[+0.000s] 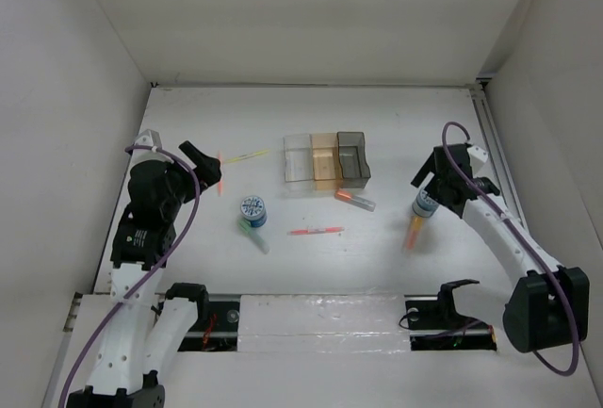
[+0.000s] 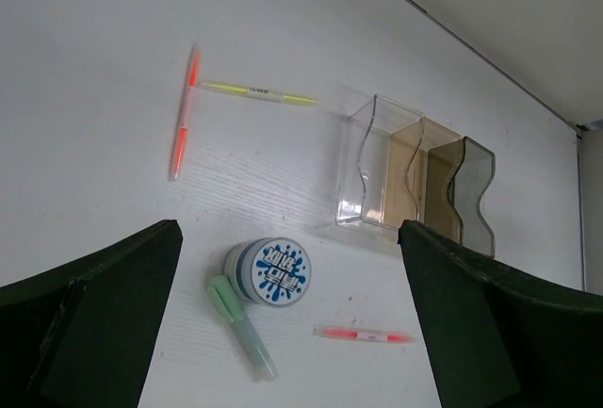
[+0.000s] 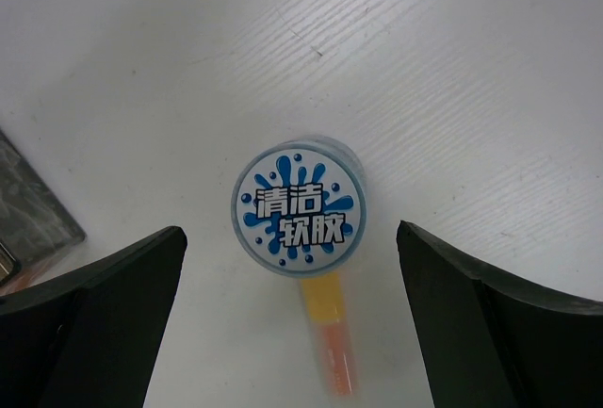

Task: Sort the stationery into containers
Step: Pick up the stationery from the center of the board.

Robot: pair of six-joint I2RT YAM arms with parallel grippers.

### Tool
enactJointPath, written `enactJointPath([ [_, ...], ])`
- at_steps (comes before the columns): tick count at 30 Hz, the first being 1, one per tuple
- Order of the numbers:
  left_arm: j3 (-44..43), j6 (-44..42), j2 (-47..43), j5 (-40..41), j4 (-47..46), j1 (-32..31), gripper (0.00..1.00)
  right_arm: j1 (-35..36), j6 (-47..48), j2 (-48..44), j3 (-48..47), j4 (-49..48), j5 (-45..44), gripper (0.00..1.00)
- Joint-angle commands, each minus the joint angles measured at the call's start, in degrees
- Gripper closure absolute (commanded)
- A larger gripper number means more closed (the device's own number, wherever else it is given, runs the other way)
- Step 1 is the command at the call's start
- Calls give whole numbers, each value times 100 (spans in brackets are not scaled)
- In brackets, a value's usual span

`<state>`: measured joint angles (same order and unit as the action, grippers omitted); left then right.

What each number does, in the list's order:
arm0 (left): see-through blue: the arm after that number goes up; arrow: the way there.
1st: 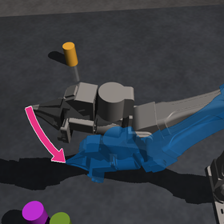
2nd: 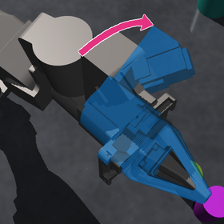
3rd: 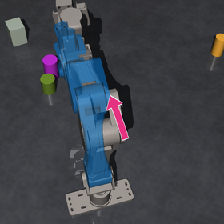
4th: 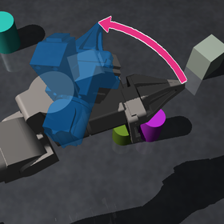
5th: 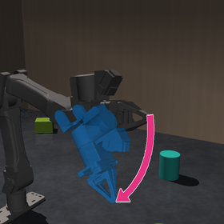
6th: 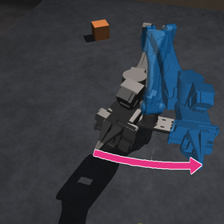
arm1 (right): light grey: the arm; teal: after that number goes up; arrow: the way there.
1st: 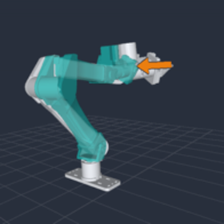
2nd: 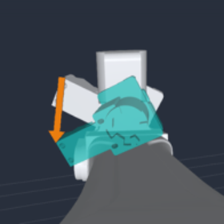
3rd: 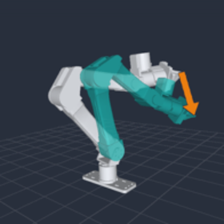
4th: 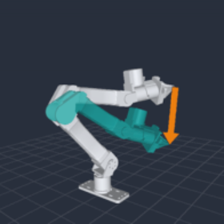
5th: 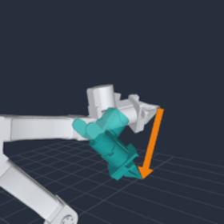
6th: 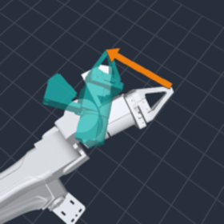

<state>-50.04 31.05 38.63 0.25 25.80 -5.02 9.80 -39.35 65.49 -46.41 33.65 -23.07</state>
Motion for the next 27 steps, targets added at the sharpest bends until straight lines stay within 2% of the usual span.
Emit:
enactJointPath([
  [1,-32,-108,-93,-104,-242,36,0,-110,218,86,71,-702,479,0],
  [16,-32,-108,-145,-104,-242,36,0,-163,165,851,256,-816,83,4],
  [25,-32,-108,-145,-157,-242,36,0,-268,112,912,370,-869,31,16],
  [27,-32,-108,-145,-157,-242,36,0,-268,112,912,370,-869,31,16],
])
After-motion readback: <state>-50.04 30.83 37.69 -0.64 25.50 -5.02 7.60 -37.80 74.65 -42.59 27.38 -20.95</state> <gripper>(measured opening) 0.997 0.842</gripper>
